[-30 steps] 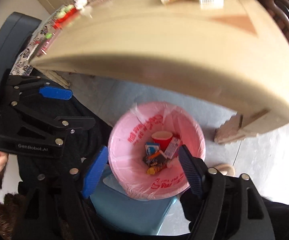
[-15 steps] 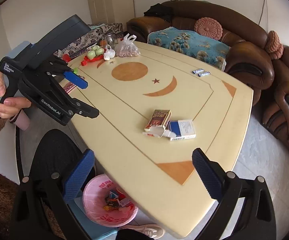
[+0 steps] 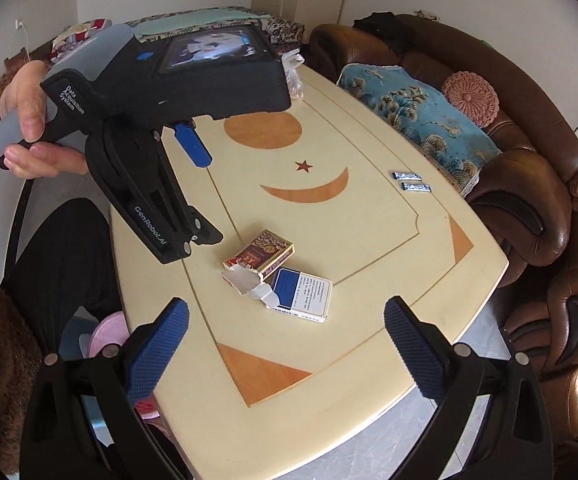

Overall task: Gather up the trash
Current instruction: 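Raise both tools back over the table toward the two remaining boxes, then grasp the gold-red box with the left tool while the right tool grasps the blue-white box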

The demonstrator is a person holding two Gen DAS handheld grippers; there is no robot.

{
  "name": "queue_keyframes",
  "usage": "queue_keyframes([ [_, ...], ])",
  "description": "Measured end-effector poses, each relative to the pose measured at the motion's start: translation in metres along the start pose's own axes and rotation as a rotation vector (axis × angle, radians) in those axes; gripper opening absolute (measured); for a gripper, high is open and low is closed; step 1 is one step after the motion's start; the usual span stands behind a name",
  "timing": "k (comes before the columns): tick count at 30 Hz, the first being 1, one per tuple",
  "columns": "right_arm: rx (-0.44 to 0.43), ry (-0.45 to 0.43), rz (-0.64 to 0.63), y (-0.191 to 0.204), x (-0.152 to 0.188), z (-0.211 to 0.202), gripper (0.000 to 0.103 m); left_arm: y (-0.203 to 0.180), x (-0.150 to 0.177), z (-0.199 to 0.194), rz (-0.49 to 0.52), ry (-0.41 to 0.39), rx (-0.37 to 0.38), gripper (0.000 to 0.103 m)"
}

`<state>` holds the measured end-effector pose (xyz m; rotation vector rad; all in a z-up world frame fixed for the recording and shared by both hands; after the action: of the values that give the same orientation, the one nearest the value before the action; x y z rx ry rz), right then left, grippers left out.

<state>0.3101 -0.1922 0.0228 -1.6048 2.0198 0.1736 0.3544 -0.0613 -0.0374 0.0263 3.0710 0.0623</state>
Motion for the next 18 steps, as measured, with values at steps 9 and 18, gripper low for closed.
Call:
queue_keyframes([
  [9,-0.116,0.12,-0.126,-0.016,0.008,0.054,0.096,-0.003,-0.029,0.06,-0.037,0.081,0.018,0.084],
  [18,-0.216,0.234,-0.301,-0.005,0.006,0.124,0.096,0.006,-0.048,0.099,-0.091,0.132,0.057,0.084],
])
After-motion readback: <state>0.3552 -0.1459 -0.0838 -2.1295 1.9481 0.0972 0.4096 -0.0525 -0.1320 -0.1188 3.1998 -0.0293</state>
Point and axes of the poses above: each gripper's, at about its wrist camera, not at the fingertips, and z roughly the way its jaws point, y to its left, x to its underside, the point moved 1 cm from there along z, roughly the way its jaws point, and after that the axes turned 12 degrees about -z, right-handed, at the moved point
